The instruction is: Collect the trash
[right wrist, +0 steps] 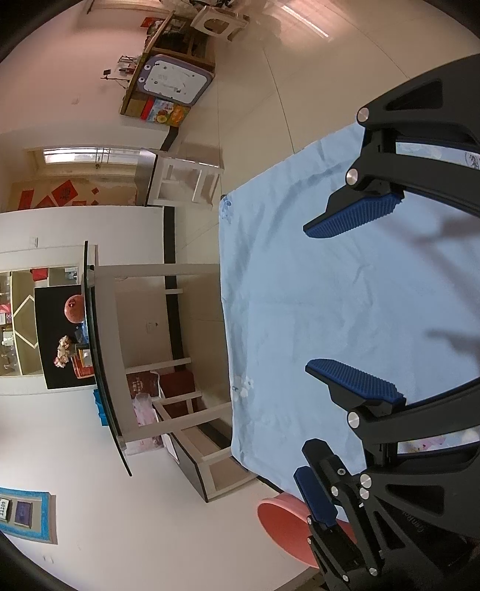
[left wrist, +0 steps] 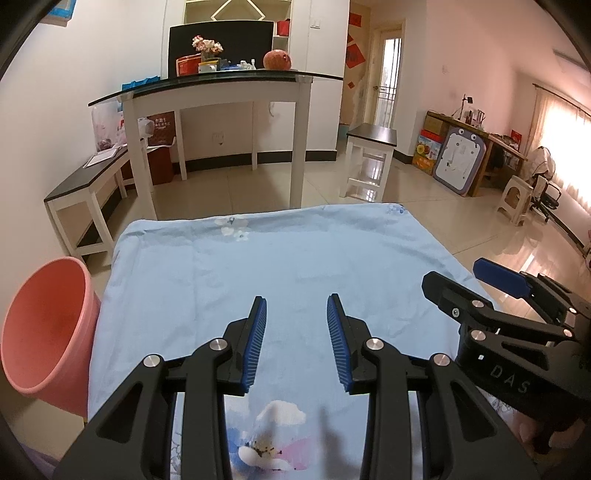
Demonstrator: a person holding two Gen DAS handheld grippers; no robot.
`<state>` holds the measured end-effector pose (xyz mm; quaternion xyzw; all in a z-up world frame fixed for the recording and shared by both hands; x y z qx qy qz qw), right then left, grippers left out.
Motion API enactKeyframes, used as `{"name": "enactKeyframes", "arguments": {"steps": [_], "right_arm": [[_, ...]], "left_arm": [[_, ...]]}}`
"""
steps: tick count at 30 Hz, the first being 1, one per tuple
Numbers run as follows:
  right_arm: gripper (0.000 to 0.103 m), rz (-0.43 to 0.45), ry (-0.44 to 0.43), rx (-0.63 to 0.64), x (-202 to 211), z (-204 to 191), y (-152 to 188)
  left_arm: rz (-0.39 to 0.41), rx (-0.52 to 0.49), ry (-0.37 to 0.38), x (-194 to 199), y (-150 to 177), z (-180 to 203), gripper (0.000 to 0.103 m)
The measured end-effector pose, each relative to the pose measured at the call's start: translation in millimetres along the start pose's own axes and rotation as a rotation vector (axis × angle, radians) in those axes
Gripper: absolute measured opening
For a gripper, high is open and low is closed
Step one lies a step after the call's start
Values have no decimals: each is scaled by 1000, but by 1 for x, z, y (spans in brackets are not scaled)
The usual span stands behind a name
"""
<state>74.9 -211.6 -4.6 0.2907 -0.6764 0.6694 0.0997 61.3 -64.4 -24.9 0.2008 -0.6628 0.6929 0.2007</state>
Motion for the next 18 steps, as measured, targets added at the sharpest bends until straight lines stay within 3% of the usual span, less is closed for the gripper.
{"name": "enactKeyframes", "arguments": {"steps": [18], "right_arm": [[67,-5,25,-14,-9,13,-5]], "left_arm": [[-1,-11,5,-16,-10,0,34]]}}
Point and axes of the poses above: each gripper's, at about its wrist camera, not at the fingertips, and x roughly against the way its jaws point, z to its right, y to its underside, the point moved 4 cm from there along -x, roughly the way its jaws point, and after that the axes turned 6 degrees about z, right-handed, at the moved point
